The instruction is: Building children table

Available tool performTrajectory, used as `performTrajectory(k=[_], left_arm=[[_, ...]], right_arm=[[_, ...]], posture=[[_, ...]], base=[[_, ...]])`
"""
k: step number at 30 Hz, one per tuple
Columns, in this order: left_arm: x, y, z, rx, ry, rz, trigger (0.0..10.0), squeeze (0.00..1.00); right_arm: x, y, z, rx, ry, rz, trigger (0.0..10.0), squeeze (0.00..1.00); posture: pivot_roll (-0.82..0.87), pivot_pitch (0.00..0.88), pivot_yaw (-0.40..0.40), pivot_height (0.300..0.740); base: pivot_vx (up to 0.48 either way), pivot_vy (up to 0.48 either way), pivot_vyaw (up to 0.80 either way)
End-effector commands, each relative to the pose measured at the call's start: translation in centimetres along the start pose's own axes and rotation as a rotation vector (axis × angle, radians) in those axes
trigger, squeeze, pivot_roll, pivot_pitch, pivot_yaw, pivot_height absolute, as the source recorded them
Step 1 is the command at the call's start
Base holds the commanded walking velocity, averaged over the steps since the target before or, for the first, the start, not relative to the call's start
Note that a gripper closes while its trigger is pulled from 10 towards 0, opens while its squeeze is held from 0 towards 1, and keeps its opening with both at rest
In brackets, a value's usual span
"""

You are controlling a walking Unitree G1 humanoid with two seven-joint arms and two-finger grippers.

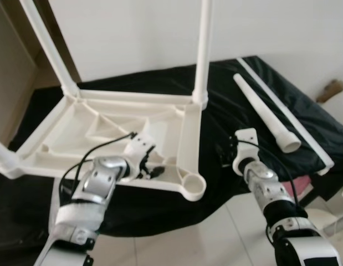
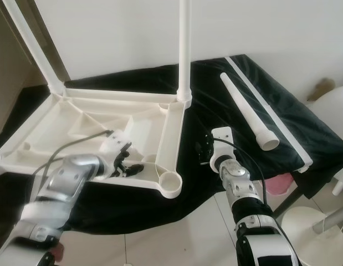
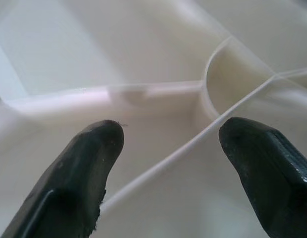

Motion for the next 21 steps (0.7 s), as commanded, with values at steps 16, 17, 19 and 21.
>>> performTrajectory(k=[16, 17, 19, 21], left_arm=[[0.6, 5.3, 1.0, -0.216, -0.140, 0.079, 10.0, 0.00], [0.0, 5.3, 0.6, -0.200, -0.152, 0.055, 10.0, 0.00], [-0.7, 5.5, 0.2, -0.186, -0.168, 0.026, 10.0, 0.00], [-2.1, 5.7, 0.4, -0.198, -0.194, -0.028, 10.0, 0.00]], right_arm=[[0.8, 0.0, 0.5, -0.057, -0.031, 0.043, 10.0, 0.00], [0.8, 0.0, 0.5, -0.059, -0.038, 0.040, 10.0, 0.00], [0.8, -0.1, 0.4, -0.062, -0.046, 0.038, 10.0, 0.00], [0.8, -0.2, 0.2, -0.061, -0.050, 0.036, 10.0, 0.00]], posture=[[0.04, 0.000, 0.045, 0.740], [0.04, 0.000, 0.042, 0.740], [0.04, 0.000, 0.042, 0.740], [0.04, 0.000, 0.041, 0.740]], base=[[0.000, 0.000, 0.00], [0.000, 0.000, 0.00], [0.000, 0.000, 0.00], [0.000, 0.000, 0.00]])
Point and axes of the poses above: a point about 5 cm out from each wrist's last joint towards the gripper, its own y axis pointing back from the gripper into the wrist, its own x axis along the axis of the wrist's last joint, z = x × y, the point moved 6 cm from there along -y, pointing out of the wrist towards the gripper, and after that the axes turned 4 degrees about y, right-handed, at the moved point
